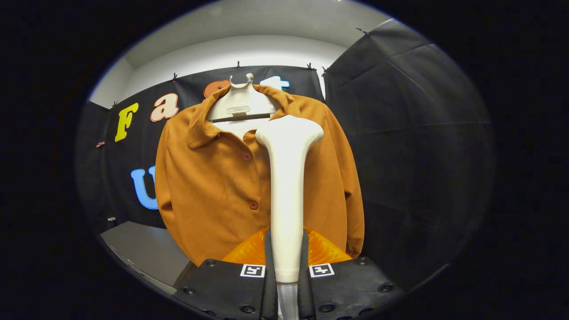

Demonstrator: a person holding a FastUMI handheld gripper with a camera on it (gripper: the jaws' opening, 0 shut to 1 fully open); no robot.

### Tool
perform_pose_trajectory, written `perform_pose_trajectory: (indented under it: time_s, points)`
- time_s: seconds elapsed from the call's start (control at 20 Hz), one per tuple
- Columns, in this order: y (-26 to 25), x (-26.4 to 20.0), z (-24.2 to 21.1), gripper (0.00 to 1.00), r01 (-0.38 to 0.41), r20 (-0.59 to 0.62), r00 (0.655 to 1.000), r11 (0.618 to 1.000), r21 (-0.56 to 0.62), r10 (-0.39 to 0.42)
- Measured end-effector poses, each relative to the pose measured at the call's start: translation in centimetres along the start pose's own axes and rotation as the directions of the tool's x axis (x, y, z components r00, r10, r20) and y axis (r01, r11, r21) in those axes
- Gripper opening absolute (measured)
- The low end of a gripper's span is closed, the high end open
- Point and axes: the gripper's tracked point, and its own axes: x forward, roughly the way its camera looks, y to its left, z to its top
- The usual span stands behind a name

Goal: Iron the clothes twice with a garment steamer, once on the left side and once on the right side.

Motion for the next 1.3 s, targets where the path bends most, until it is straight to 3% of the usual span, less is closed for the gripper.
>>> perform_pose_trajectory:
  time_s: [0.6,1.05,1.3]
  points:
    - [-1.3,-2.6,-12.2,0.21,0.033,-0.21,0.977,0.999,-0.01,-0.034]
    - [-1.8,-6.0,-20.4,0.22,0.092,-0.365,0.926,0.995,-0.028,-0.096]
    - [-2.4,-7.6,-22.5,0.22,0.128,-0.421,0.898,0.992,-0.016,-0.123]
